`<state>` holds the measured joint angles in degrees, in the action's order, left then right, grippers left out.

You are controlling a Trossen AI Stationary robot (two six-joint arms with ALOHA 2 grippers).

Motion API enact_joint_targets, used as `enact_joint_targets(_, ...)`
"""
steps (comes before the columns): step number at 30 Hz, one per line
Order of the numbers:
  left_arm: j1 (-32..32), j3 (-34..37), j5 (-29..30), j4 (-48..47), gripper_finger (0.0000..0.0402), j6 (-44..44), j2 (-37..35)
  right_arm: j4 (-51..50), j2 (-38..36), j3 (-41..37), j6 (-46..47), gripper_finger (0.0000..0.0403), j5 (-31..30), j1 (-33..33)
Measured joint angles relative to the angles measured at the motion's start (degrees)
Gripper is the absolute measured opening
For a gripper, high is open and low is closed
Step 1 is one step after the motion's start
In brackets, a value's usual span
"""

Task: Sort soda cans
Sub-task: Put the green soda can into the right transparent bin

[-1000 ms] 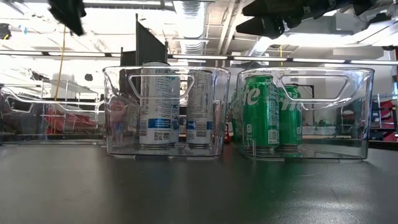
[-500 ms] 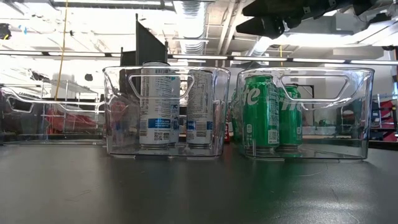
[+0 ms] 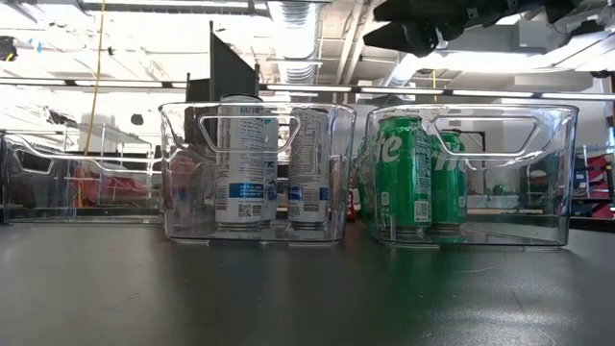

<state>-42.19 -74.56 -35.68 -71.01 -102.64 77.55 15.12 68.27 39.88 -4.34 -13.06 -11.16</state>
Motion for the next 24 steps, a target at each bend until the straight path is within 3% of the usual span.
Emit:
enact_joint_targets(3, -0.3, -0.85, 3.89, -0.06, 0.0253, 0.95, 1.17, -0.29, 0.31, 0.0, 0.0, 0.0331, 0.0, 0.0)
enact_joint_targets(13, -0.9, -1.15, 39.82, 1.24, 0.0253, 13.24, 1.67, 1.55, 0.37, 0.0, -0.2, 0.0331, 0.0, -0.1)
enact_joint_targets(16, -0.49, -1.15, 41.83, 6.78, 0.0253, 18.74, 1.69, 2.16, 0.37, 0.0, -0.2, 0.0331, 0.0, -0.09)
enact_joint_targets(24, -0.41, -1.15, 38.45, 18.25, 0.0253, 31.92, 3.82, 2.22, 0.37, 0.0, 0.14, 0.0331, 0.0, 0.04)
